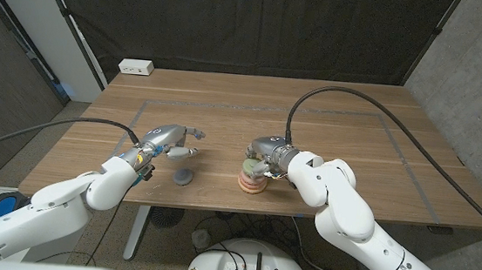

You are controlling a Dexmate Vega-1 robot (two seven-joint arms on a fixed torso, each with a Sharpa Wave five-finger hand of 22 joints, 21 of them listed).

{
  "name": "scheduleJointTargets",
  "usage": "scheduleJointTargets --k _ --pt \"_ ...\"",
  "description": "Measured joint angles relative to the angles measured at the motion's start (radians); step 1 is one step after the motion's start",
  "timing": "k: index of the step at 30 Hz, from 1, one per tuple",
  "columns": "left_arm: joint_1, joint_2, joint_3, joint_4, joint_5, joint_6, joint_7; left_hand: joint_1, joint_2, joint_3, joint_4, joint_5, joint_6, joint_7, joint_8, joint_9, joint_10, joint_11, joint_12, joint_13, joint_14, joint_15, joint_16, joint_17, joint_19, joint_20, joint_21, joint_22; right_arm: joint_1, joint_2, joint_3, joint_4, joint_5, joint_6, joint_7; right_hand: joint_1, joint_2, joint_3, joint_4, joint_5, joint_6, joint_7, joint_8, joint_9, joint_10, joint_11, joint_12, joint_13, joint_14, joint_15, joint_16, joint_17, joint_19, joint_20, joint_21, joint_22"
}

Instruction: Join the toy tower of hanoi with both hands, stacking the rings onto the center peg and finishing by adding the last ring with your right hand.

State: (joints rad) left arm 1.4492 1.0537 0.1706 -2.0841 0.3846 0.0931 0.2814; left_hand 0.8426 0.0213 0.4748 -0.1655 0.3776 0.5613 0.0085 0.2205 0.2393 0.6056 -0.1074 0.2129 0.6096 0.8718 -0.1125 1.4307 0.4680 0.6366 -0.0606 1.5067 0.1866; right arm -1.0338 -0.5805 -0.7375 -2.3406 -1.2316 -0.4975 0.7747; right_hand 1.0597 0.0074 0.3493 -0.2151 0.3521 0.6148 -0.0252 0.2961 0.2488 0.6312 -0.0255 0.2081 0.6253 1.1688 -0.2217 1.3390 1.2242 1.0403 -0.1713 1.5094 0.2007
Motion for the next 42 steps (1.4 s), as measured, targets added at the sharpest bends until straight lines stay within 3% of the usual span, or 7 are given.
scheduleJointTargets --k 42 --pt "-0.014 0.006 0.021 0.012 -0.016 0.0 0.013 0.0 0.0 0.01 -0.001 0.004 0.002 0.002 -0.008 0.0 0.008 0.001 0.0 0.0 0.0 0.0 0.0 0.0 0.0 0.0 0.0 0.0 0.012 -0.011 -0.041 0.022 -0.053 -0.018 -0.009 0.0 0.0 0.008 -0.008 0.004 0.0 0.0 -0.006 0.0 0.0 0.0 -0.007 0.0 -0.011 0.004 0.012 0.0 0.0 0.0 0.0 -0.001"
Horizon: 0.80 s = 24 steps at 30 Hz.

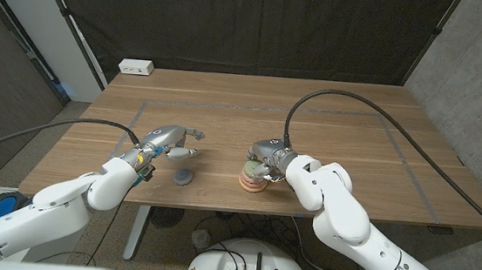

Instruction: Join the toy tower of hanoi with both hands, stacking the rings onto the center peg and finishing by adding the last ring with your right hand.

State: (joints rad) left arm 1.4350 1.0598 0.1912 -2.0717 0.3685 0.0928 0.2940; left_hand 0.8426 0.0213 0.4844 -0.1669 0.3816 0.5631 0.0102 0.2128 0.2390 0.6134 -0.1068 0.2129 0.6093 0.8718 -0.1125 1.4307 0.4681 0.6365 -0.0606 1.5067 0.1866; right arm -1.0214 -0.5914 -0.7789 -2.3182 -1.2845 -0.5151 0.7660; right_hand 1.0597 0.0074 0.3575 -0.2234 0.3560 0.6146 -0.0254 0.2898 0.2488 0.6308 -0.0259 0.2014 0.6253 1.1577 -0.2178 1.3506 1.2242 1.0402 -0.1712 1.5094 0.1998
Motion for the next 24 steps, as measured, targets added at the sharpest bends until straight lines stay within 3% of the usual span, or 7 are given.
scheduleJointTargets --k 24 --pt "-0.018 0.005 0.016 0.016 -0.012 -0.011 0.0 0.0 0.0 0.0 0.0 0.0 0.0 0.0 0.0 0.0 0.0 0.0 -0.006 0.0 0.0 0.0 0.0 0.0 0.0 0.0 0.0 0.0 -0.006 0.026 -0.012 0.018 -0.107 0.057 0.046 0.0 0.0 0.004 -0.004 0.004 0.0 0.0 0.002 0.0 -0.004 -0.004 -0.005 0.0 -0.013 0.002 0.007 0.0 0.0 0.0 0.0 0.0"
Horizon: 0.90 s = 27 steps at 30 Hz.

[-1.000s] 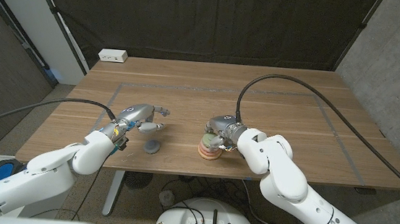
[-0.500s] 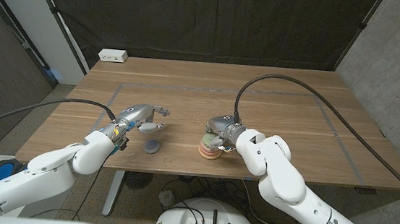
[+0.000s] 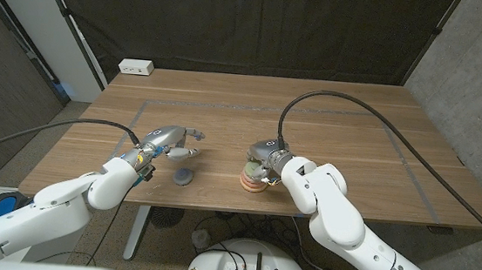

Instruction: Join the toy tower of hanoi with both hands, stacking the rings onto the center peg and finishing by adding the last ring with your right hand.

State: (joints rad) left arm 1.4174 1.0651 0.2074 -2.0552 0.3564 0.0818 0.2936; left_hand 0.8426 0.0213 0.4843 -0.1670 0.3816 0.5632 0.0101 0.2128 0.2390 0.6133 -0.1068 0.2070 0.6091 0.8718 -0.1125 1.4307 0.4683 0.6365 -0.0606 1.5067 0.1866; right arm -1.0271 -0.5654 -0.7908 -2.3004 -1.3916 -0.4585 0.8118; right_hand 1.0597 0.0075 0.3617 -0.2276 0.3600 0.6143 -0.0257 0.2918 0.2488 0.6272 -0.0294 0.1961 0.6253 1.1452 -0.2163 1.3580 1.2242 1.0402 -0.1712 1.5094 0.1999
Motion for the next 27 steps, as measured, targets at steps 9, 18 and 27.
scheduleJointTargets --k 9,18,27 --pt "-0.01 0.002 0.008 0.006 -0.003 -0.005 -0.003 0.0 0.0 0.0 0.0 0.0 0.002 -0.002 0.0 0.0 0.0 0.0 0.0 0.0 0.0 0.0 0.0 -0.003 0.0 0.0 0.0 0.0 -0.005 0.011 0.006 0.002 -0.027 0.018 0.021 -0.015 0.015 0.0 0.0 0.0 -0.02 -0.02 -0.008 0.0 -0.016 -0.016 -0.003 0.0 -0.011 -0.003 0.0 0.0 0.0 0.0 0.0 0.0" --pt "-0.018 0.004 0.013 0.011 -0.006 -0.009 -0.003 0.0 0.0 0.0 0.0 0.0 0.005 -0.005 0.0 0.0 0.0 0.0 0.0 0.0 0.0 0.0 0.0 -0.005 0.0 0.0 0.0 0.0 -0.012 0.018 0.012 0.002 -0.057 0.033 0.038 -0.031 0.01 -0.006 0.006 0.0 -0.038 -0.038 -0.017 0.012 -0.037 -0.037 -0.015 0.028 -0.022 0.001 0.0 -0.006 -0.011 0.003 -0.001 0.0" --pt "-0.023 0.005 0.017 0.014 -0.009 -0.011 -0.003 0.0 0.0 0.004 -0.004 0.0 0.01 0.001 0.0 0.0 0.001 -0.001 0.0 0.0 0.0 0.0 0.0 -0.005 0.0 0.0 0.0 0.0 -0.016 0.024 0.019 0.001 -0.081 0.047 0.059 -0.085 -0.028 0.025 0.054 0.0 -0.062 -0.06 -0.037 0.024 -0.05 -0.078 -0.016 0.024 -0.043 0.014 -0.016 -0.012 -0.024 0.01 -0.009 -0.005"
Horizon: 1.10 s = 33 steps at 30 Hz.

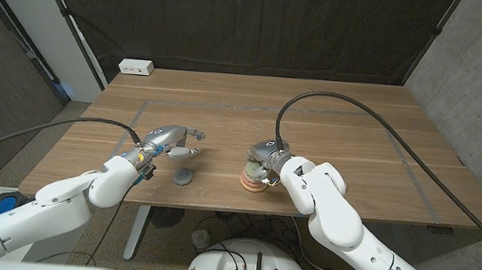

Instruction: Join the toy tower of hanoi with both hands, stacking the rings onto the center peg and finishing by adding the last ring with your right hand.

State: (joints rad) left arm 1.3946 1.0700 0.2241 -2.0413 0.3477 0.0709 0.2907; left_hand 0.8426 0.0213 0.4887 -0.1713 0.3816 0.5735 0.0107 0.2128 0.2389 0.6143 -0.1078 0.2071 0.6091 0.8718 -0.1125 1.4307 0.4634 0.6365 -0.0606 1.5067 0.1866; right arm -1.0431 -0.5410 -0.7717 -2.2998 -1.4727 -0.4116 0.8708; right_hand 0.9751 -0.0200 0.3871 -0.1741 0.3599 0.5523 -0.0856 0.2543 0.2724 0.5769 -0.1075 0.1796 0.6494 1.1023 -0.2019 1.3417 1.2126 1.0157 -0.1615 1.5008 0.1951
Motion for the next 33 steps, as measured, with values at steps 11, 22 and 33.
scheduleJointTargets --k 11,22,33 --pt "-0.006 0.001 0.005 0.005 -0.004 -0.001 0.0 0.0 0.0 0.0 0.0 0.0 0.0 0.0 0.0 0.0 0.002 0.0 0.0 0.0 0.004 -0.004 0.0 0.003 0.0 0.0 0.0 0.0 -0.003 0.011 0.007 -0.001 -0.025 0.02 0.028 -0.023 -0.022 0.021 0.03 -0.016 -0.067 0.029 -0.026 -0.008 -0.063 0.013 0.001 -0.014 -0.014 0.007 -0.019 -0.005 -0.012 0.004 -0.011 -0.005" --pt "-0.009 0.002 0.008 0.006 -0.006 -0.002 0.003 0.0 0.0 0.004 0.004 0.0 0.0 0.0 0.0 0.0 0.008 -0.002 0.0 0.0 0.004 -0.004 0.0 0.003 0.0 0.0 0.0 0.0 -0.008 0.018 0.017 -0.005 -0.043 0.033 0.043 -0.038 -0.037 0.018 0.026 -0.031 -0.152 0.045 -0.056 -0.013 -0.115 0.032 -0.003 -0.035 -0.025 0.011 -0.042 -0.01 -0.016 0.001 -0.018 -0.005" --pt "-0.012 0.004 0.01 0.007 -0.008 -0.002 0.003 0.0 0.0 0.004 0.004 0.0 0.005 -0.005 0.0 0.0 0.011 -0.005 0.0 0.0 0.004 -0.004 0.0 0.001 0.0 0.0 0.0 0.0 -0.011 0.024 0.024 -0.009 -0.06 0.042 0.064 -0.049 -0.048 0.018 0.026 -0.039 -0.176 0.056 -0.056 -0.017 -0.15 0.043 -0.002 -0.05 -0.039 0.018 -0.056 -0.016 -0.028 0.007 -0.026 -0.004"
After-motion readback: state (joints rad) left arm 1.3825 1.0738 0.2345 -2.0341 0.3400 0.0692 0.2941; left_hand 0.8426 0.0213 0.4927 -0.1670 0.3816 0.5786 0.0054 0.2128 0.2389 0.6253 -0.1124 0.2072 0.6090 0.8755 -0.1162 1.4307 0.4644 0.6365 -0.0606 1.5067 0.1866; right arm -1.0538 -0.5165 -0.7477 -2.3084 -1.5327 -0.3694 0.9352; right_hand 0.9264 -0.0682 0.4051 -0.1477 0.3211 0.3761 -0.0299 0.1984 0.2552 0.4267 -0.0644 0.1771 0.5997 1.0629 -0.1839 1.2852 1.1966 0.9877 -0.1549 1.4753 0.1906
